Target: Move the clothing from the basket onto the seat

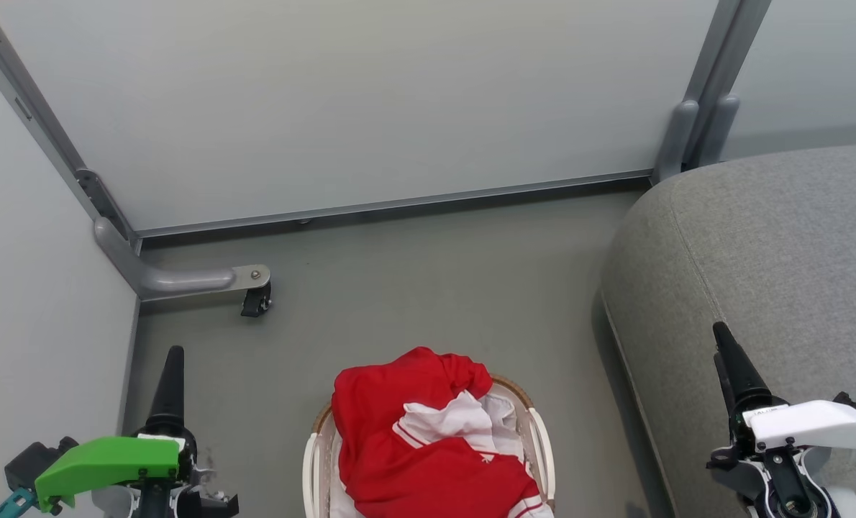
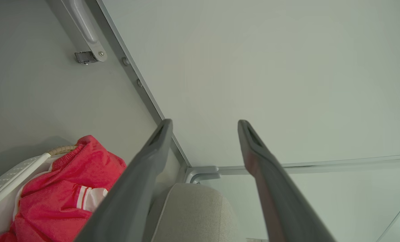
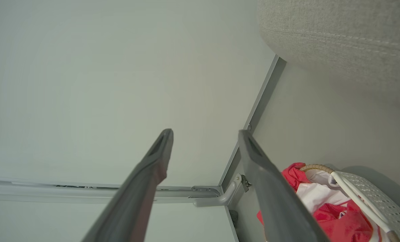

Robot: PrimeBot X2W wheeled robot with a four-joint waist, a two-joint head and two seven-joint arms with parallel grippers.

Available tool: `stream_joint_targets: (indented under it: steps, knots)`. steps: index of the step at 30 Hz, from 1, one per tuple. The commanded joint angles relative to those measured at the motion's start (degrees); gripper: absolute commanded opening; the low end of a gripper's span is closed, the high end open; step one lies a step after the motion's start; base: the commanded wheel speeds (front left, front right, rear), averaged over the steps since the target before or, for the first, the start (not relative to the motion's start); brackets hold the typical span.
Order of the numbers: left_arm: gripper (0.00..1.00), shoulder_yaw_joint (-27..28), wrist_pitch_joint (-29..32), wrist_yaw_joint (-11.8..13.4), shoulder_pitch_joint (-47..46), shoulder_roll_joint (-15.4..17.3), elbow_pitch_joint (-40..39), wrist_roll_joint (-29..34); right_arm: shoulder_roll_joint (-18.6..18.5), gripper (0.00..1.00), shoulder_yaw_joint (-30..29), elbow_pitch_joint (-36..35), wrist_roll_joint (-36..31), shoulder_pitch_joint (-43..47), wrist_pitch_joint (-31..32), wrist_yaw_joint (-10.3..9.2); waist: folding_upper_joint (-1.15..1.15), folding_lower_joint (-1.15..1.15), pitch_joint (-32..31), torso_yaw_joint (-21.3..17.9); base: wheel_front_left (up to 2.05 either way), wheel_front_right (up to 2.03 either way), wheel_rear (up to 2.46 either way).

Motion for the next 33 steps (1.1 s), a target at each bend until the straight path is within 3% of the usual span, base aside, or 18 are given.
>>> stream_joint_targets:
  steps: [1, 16, 33]
  knots:
    - [1.00, -0.6, -1.1, 0.0, -2.1, 0.4, -0.5, 5.1, -0.6, 1.00, 0.1, -1.1, -4.6, -2.2, -1.1, 0.01, 0.00, 0.00, 0.1, 0.0, 0.00, 0.00, 0.00]
    - [1.00, -4.3, -4.5, 1.3, -3.6, 1.4, 1.5, 23.1, -1.2, 1.00, 2.2, -0.8, -21.3, -4.4, -4.6, 0.01, 0.00, 0.00, 0.6, 0.4, 0.00, 0.00, 0.00]
    - [1.00, -11.3, -7.8, 4.6, -4.1, 3.5, 4.3, 38.0, -2.1, 1.00, 5.5, 0.9, -38.1, -5.1, -7.9, 0.02, 0.00, 0.00, 0.5, 0.6, 0.00, 0.00, 0.00]
